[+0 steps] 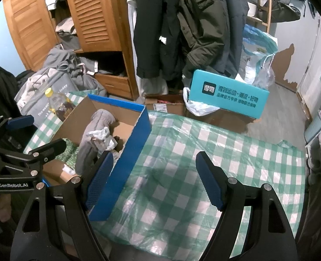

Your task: Organize soft objects

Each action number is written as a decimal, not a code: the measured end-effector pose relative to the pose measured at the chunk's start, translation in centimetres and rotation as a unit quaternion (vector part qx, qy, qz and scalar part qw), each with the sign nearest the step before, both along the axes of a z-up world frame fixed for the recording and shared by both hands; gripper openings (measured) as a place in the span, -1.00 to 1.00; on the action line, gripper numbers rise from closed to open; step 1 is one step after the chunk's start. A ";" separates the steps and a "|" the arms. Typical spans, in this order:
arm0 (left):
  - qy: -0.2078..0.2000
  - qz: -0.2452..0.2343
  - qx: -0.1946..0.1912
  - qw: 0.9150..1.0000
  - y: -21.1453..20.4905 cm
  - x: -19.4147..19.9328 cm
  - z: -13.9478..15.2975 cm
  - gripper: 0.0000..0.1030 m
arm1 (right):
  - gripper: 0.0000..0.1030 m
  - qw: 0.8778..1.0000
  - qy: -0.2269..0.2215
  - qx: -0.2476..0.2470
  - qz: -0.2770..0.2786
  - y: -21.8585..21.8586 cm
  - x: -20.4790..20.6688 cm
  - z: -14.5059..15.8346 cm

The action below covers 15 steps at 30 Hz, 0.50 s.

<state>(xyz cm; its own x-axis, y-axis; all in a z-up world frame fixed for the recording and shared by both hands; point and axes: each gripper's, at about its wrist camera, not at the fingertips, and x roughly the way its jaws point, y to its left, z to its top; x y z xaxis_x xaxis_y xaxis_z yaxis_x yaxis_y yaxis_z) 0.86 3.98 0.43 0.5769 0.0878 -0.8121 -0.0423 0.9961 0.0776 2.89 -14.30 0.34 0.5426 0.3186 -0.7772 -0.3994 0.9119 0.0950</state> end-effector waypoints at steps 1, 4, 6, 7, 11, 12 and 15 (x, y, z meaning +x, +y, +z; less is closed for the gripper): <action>0.001 0.000 0.000 1.000 0.0 0.0 0.0 0.99 | 0.51 1.000 0.000 -0.001 -0.001 0.0 0.0 0.0; 0.000 0.000 0.001 1.000 0.0 0.0 0.0 0.99 | 0.51 1.000 0.000 0.000 -0.001 0.1 0.0 0.1; 0.001 0.000 0.001 1.000 0.1 0.0 0.0 0.99 | 0.51 1.000 0.000 0.000 -0.001 0.1 0.0 0.1; 0.000 0.000 0.000 1.000 0.0 0.0 0.0 0.99 | 0.51 1.000 0.000 0.000 -0.001 0.1 0.0 0.1; 0.001 0.000 0.000 1.000 0.0 0.0 0.0 0.99 | 0.51 1.000 0.000 0.000 -0.001 0.1 0.0 0.1; 0.001 0.000 0.000 1.000 0.0 0.0 0.0 0.99 | 0.51 1.000 0.000 0.000 -0.001 0.0 0.0 0.1; 0.002 0.000 0.001 1.000 0.0 0.0 0.0 0.99 | 0.51 1.000 0.000 0.000 -0.002 0.1 0.0 0.1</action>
<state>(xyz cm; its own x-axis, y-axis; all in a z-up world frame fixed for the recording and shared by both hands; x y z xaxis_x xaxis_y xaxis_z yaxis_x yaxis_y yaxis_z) 0.83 4.00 0.40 0.5744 0.0895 -0.8137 -0.0426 0.9959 0.0795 2.87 -14.23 0.43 0.5442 0.3162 -0.7771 -0.3966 0.9132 0.0938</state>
